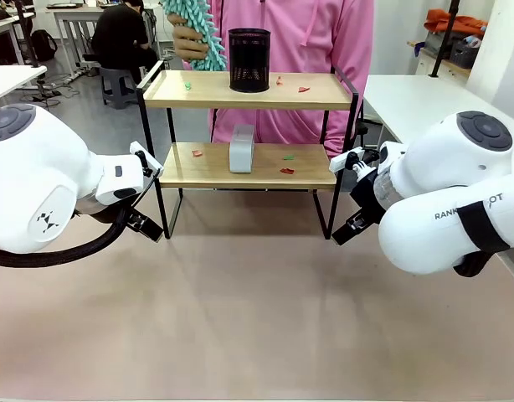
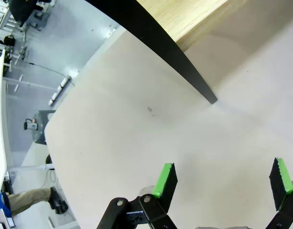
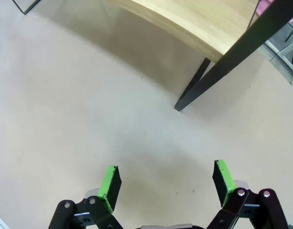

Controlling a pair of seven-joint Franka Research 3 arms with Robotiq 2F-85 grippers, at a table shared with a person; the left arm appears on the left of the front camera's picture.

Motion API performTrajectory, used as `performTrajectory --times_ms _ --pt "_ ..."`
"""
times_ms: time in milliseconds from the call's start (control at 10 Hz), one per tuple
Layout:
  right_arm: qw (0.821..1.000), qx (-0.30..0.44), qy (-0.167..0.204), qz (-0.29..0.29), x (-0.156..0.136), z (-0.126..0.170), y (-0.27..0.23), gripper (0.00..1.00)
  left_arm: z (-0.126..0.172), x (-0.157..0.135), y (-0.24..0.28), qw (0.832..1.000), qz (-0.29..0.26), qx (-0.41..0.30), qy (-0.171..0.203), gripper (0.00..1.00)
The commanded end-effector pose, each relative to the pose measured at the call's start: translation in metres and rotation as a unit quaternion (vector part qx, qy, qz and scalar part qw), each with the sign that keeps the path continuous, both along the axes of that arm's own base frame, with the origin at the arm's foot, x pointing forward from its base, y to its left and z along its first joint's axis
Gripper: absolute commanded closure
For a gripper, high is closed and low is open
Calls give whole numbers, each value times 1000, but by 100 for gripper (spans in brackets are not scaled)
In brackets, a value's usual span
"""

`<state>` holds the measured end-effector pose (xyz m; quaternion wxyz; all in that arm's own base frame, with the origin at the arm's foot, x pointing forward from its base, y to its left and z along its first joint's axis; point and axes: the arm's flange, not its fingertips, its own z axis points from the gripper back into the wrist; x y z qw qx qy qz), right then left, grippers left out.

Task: Clean the shelf.
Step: Pick up the Duster from the human.

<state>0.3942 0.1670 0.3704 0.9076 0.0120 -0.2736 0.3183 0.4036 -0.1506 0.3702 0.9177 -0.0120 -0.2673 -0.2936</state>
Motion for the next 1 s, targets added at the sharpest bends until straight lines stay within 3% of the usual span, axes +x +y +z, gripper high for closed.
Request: performTrajectory --times_ms 0,300,400,500,700,800,900 --pt "1000 0 0 0 0 0 0 0 0 0 0 1000 0 0 0 0" --pt "1000 0 0 0 0 0 0 0 0 0 0 1000 0 0 0 0" --pt "996 0 89 2 -8 17 -9 0 15 -15 4 997 -55 -43 40 0" --pt "989 44 139 -37 -24 44 -24 0 34 -35 15 992 -54 -50 105 0" --pt "970 177 143 -90 -62 86 -67 0 66 -71 56 979 -74 -168 91 0" --pt "940 300 158 -21 -90 103 -101 0 79 -92 85 972 -58 -223 57 0" --pt "913 382 143 -21 -115 112 -141 0 90 -116 123 958 -26 -287 3 0"
